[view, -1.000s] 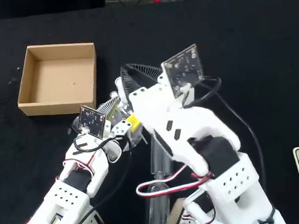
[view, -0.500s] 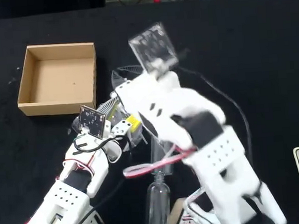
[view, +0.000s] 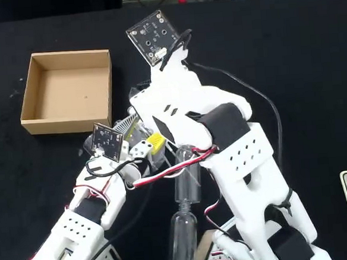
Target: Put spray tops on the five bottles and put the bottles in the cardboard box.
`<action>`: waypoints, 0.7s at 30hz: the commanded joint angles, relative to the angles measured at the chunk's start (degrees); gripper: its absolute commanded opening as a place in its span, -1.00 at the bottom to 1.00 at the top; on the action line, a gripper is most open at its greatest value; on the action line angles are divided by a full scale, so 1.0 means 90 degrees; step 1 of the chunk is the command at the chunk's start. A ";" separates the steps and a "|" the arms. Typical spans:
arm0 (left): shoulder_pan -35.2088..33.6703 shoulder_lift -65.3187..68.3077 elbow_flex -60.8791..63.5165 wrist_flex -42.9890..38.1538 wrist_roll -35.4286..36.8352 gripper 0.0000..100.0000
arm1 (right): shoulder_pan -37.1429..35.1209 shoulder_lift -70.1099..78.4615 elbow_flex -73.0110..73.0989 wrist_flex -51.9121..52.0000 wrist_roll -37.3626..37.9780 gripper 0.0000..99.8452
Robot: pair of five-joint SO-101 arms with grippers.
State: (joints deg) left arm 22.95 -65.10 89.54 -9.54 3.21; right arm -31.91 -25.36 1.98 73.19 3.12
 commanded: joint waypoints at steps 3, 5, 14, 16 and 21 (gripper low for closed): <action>0.0083 -0.0107 -0.0083 -0.0147 0.0000 -0.75 | -0.0010 0.0044 -0.0347 0.0244 0.0039 -0.97; 0.0093 -0.0107 -0.0073 -0.0147 0.0000 -0.75 | -0.0010 0.0034 -0.0347 0.0274 0.0039 -0.97; 0.0063 -0.0107 -0.0083 -0.0147 0.0000 -0.75 | -0.0020 -0.0005 -0.0357 0.0713 0.0039 -0.97; 0.0063 -0.0107 -0.0083 -0.0147 0.0000 -0.75 | -0.0020 -0.0005 -0.0396 0.0713 0.0039 -0.97; 0.0034 -0.0107 -0.0083 -0.0147 0.0000 -0.75 | -0.0010 -0.0015 -0.0405 0.0733 0.0029 -0.97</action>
State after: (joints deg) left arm 23.21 -65.10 89.54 -9.54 3.21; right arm -31.91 -25.36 1.27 79.08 3.21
